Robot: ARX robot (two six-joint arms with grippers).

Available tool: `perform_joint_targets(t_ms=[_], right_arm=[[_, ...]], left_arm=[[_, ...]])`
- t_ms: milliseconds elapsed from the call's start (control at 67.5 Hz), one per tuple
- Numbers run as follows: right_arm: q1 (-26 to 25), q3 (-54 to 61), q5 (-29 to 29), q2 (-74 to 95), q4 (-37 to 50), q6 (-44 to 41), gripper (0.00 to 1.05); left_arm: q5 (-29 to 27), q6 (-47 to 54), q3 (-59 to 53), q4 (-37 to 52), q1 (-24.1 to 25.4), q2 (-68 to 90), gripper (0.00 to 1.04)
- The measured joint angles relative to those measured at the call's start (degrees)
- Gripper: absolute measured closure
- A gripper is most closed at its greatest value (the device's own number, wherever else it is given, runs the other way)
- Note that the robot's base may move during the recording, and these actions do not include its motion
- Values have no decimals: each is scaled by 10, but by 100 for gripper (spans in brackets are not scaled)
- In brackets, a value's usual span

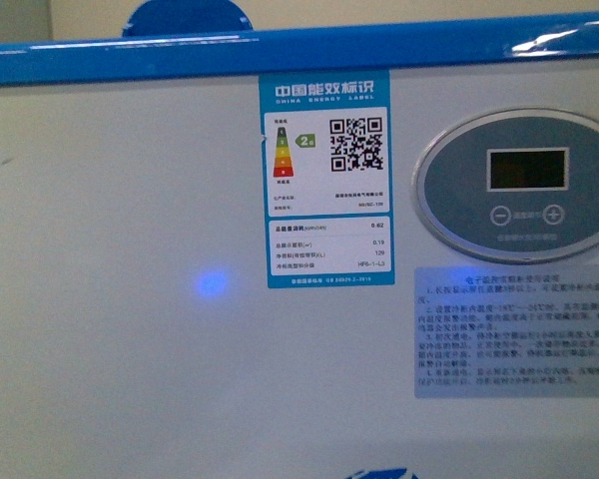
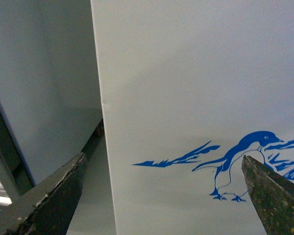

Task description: Put drink in fridge

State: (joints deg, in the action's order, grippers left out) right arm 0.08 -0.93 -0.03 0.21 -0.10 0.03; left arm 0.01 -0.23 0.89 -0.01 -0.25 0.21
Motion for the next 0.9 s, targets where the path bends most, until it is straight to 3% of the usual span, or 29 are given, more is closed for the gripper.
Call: perform_joint_targets(t_ms=[296,370,430,459,519,593,652,904], right_arm=[[0,0,1,0,0,0,7],[-9,-40,23,50,-103,52,7],[-59,-82,-18,109,-183,88,7],[-109,-102,-66,140,-212,94,7],[-185,-117,-138,180,-208,85,7],[-307,-139,-206,278,-125,42,7],[-345,-153,-207,369,-57,17,7],[-340,-247,-157,814,202,-58,7]], left_arm=[[0,0,0,0,0,1,8],[0,0,0,0,0,1,8],[0,0,0,0,0,1,8],[0,0,0,0,0,1,8],[0,0,0,0,0,1,8],[0,0,0,0,0,0,8],[0,0,0,0,0,1,8],[0,0,0,0,0,0,8]])
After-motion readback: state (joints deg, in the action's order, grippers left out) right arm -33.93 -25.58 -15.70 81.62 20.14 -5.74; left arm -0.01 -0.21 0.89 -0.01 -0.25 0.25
